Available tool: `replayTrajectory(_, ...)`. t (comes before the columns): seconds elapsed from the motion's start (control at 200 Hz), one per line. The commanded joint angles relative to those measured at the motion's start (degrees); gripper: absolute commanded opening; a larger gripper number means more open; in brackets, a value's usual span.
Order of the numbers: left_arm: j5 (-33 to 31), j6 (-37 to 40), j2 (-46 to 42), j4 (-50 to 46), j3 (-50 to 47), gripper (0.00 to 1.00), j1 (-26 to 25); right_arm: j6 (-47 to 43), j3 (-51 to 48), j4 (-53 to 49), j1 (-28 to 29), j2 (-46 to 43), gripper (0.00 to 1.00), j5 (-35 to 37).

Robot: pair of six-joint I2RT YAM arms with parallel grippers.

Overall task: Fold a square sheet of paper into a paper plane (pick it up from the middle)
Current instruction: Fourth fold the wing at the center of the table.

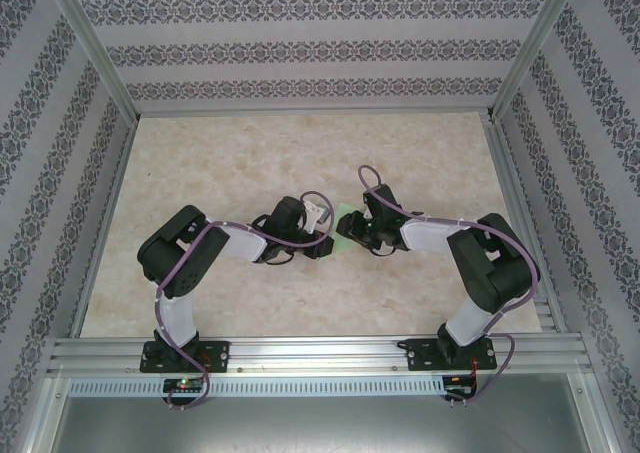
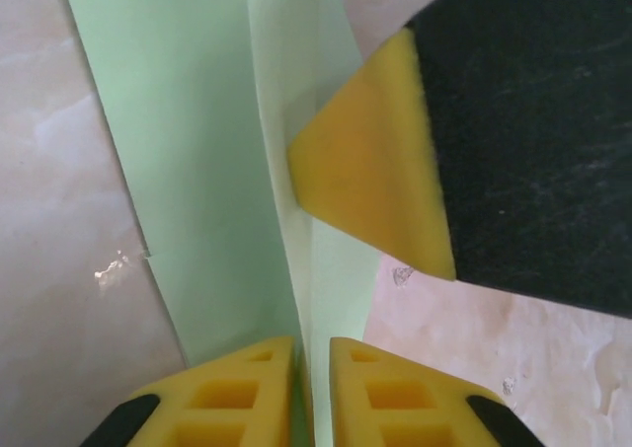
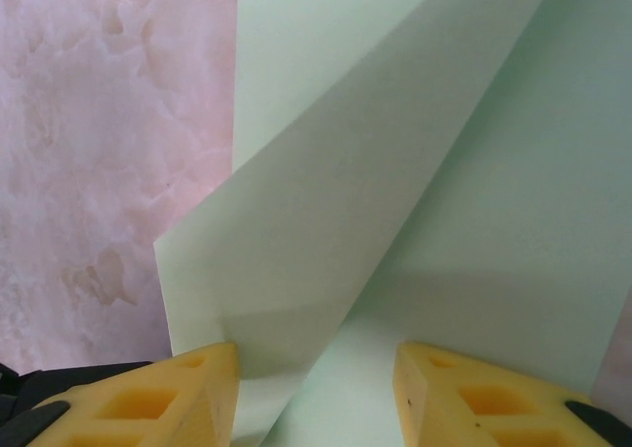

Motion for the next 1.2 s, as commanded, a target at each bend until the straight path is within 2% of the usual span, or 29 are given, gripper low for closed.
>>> replayTrajectory(0.0,-0.9,-0.5,-1.3,-3.9,1.1,0.25,0.4,-0.7,1.6,-6.6,-0.4,2.0,0.47,4.2)
replayTrajectory(0.17,-3.9,-1.3,-6.6,-8.7,0.7,0.36,1.3,-1.0,3.2,-12.5,-0.1,3.3,0.48,6.5)
replayTrajectory(0.27,-6.1,-3.0,-9.1,-10.0,-0.4,0.36,2.4,-1.2,4.2,-15.2,0.1,4.3,0.49,7.7)
replayTrajectory(0.385,-5.7,-6.3,-10.6,-8.0,-1.4,0.34,3.1,-1.5,5.6,-17.2,0.6,5.6,0.51,8.3)
replayTrajectory(0.689,4.3,-12.2,-6.0,-1.0,0.1,0.14,3.1,-1.4,8.7,-21.6,1.4,9.0,0.54,9.5)
replayTrajectory(1.024,7.3,-12.6,-1.3,-1.3,2.4,0.09,3.1,-1.6,9.2,-22.3,1.5,10.4,0.54,9.2)
replayTrajectory(1.194,5.5,-12.0,-0.4,-4.2,3.2,0.07,3.1,-1.5,9.3,-22.4,1.4,10.8,0.52,9.0)
